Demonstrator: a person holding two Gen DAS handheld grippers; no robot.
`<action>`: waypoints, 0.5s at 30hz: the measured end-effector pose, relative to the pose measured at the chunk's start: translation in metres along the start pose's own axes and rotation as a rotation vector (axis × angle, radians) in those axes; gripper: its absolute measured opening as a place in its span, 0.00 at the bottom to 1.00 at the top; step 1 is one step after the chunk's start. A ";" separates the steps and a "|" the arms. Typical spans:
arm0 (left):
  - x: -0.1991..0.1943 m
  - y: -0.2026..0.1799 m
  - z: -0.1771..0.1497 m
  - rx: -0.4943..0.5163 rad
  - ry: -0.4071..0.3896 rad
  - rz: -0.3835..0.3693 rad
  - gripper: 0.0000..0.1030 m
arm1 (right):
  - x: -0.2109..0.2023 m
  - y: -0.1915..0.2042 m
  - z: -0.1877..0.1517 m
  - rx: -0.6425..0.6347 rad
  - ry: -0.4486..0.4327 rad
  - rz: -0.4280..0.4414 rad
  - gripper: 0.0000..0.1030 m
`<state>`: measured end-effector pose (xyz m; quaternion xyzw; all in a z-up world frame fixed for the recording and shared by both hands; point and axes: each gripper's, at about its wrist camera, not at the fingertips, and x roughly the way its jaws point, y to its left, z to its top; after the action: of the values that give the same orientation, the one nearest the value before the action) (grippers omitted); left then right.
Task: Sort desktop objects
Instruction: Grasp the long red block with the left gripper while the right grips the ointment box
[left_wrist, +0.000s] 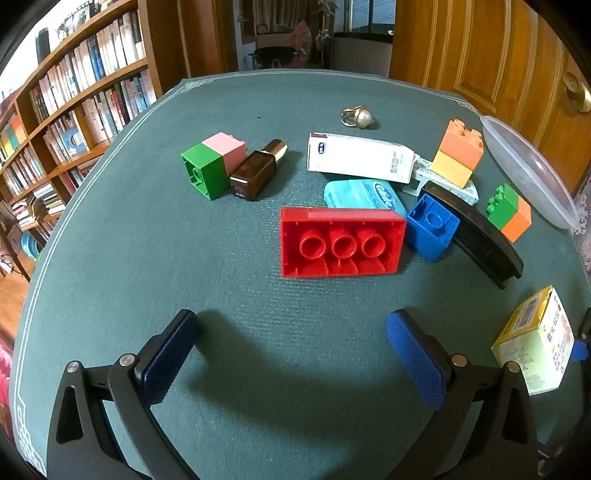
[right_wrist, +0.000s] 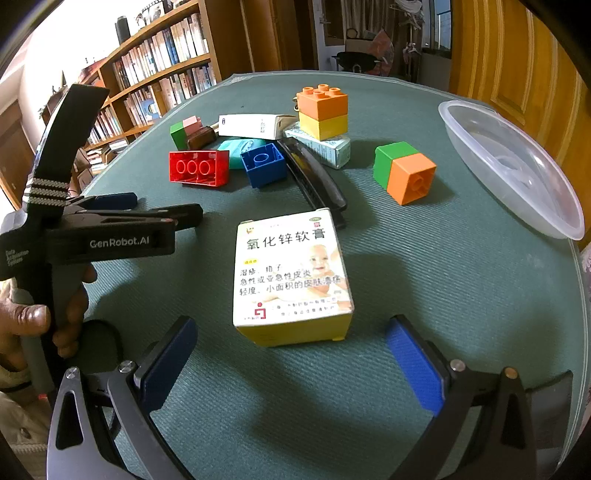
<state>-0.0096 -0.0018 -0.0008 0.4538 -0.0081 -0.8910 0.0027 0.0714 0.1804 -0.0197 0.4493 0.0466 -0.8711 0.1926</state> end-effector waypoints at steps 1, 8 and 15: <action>0.004 0.000 0.003 0.001 0.000 -0.002 1.00 | 0.000 0.000 0.000 0.002 -0.001 0.002 1.00; 0.003 -0.009 0.010 0.002 0.004 -0.016 1.00 | -0.004 -0.003 -0.003 0.012 -0.008 0.010 1.00; 0.007 -0.007 0.021 -0.036 -0.002 -0.038 1.00 | 0.000 -0.002 0.001 0.014 -0.005 0.014 1.00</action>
<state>-0.0309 0.0055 0.0058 0.4531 0.0168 -0.8913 -0.0061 0.0698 0.1820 -0.0199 0.4490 0.0367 -0.8711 0.1957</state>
